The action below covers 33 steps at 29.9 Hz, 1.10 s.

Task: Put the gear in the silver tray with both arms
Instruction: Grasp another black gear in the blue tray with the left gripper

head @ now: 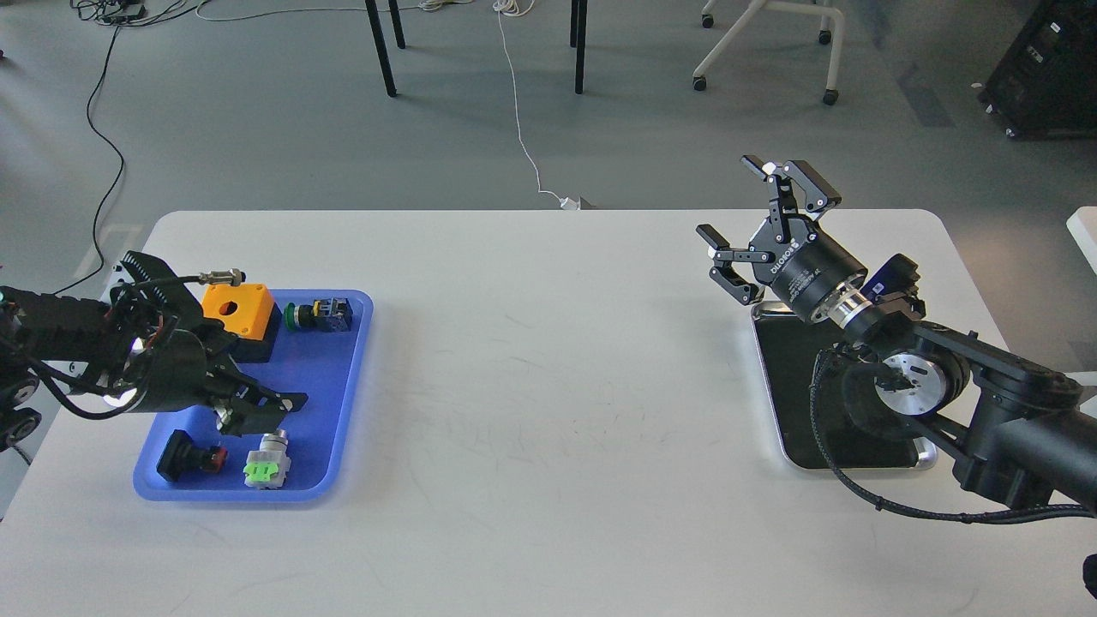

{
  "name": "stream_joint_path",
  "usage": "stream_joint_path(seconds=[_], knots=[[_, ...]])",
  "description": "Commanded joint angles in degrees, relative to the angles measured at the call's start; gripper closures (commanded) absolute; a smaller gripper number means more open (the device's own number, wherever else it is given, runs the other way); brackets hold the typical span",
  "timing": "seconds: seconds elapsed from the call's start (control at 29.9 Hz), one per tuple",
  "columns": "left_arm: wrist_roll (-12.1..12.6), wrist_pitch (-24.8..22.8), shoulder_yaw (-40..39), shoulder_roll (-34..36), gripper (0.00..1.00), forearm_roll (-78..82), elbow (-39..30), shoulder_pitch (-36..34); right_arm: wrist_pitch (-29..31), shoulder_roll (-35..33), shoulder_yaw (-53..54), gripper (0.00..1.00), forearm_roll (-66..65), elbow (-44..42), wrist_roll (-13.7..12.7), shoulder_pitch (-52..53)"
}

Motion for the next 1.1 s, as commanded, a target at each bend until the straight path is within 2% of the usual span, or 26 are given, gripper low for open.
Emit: stream_joint_path(seconds=[0.0, 0.57, 1.07], knots=[[0.01, 0.03, 2.74, -1.7, 0.32, 0.0, 3.57, -1.54, -0.01, -0.17, 0.0, 0.04, -0.01, 0.12, -0.01, -0.18], [0.01, 0.03, 5.56, -7.15, 0.47, 0.0, 11.4, -1.72, -0.01, -0.17, 0.26, 0.04, -0.01, 0.38, -0.01, -0.53], [0.01, 0.03, 5.82, -9.26, 0.51, 0.0, 14.83, -1.72, 0.08, -0.61, 0.61, 0.04, -0.01, 0.55, -0.01, -1.15]])
